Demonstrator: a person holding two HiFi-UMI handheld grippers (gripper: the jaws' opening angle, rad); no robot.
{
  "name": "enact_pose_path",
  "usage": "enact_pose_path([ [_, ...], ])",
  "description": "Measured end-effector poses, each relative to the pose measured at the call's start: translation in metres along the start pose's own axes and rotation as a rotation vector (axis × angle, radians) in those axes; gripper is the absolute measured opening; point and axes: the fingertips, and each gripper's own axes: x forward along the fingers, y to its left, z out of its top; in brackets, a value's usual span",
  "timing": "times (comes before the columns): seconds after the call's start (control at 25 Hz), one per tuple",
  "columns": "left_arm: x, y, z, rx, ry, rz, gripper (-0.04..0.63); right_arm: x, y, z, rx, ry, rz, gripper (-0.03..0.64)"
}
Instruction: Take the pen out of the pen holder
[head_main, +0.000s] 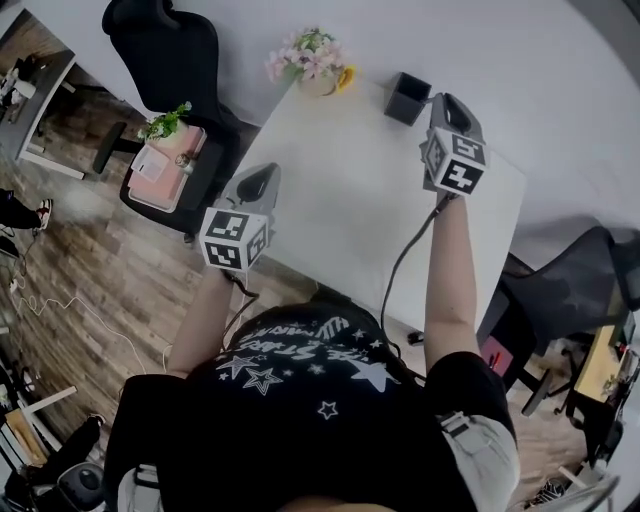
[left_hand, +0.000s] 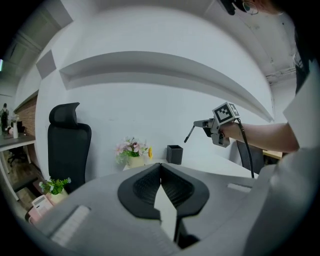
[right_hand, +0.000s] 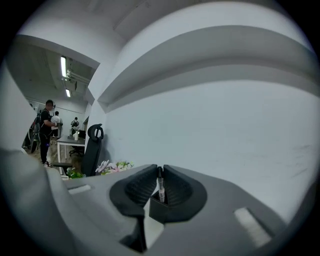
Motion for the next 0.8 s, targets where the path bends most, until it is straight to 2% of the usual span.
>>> enact_pose_path([
  [0.36,-0.063,-0.023,-0.024,-0.005,-0.016,-0.096,0.011,-0.109,0.046,-0.003,0.039,-0.002,-0.038,0.041],
  [0.56,-0.109,-0.045,-0.042,-0.004,-0.028,-0.163,0.011,-0.179,0.073,-0.017,0.054,0.013,-0.072,0.041],
  [0.8,-0.156,-0.075,-0.072,0.001,-0.001,-0.26,0.011,-0.266,0.1,-0.044,0.077,0.054,-0.135,0.041],
])
